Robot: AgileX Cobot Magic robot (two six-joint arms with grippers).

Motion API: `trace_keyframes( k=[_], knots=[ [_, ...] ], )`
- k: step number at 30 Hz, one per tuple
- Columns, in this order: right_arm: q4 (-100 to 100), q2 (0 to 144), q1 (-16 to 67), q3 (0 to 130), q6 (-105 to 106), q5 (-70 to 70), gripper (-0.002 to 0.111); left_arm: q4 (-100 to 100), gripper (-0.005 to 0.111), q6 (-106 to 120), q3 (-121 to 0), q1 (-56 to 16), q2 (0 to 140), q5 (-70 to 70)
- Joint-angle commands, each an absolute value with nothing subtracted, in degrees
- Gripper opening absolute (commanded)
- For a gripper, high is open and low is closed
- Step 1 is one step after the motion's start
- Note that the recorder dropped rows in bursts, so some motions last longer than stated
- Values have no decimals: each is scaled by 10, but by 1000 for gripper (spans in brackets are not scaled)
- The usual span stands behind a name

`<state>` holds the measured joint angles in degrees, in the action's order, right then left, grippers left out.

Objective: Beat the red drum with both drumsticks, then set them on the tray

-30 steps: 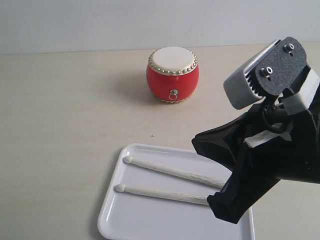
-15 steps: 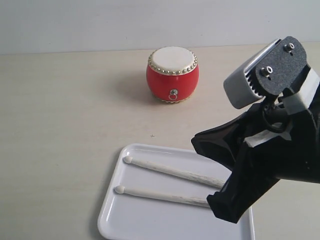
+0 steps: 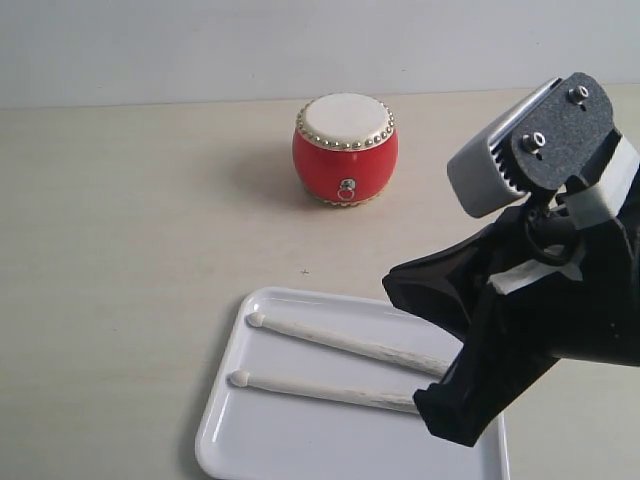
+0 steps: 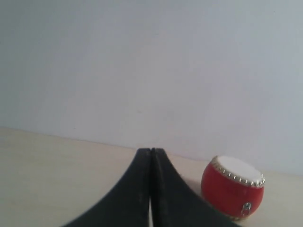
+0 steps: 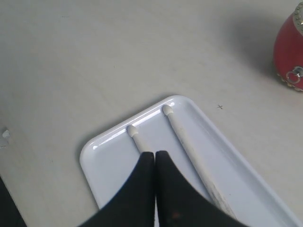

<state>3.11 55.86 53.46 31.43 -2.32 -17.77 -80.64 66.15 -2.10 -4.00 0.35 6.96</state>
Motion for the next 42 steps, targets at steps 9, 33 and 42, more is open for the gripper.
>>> trace_keyframes(
  k=[9, 33, 42],
  knots=[
    [30, 554, 533, 313, -23, -170, 0, -72, 0, -19, 0, -39, 0, 95],
    [31, 554, 533, 313, -23, -170, 0, -38, 0, -20, 0, -39, 0, 94],
    [30, 554, 533, 313, -23, -170, 0, -38, 0, -20, 0, -39, 0, 94]
  ],
)
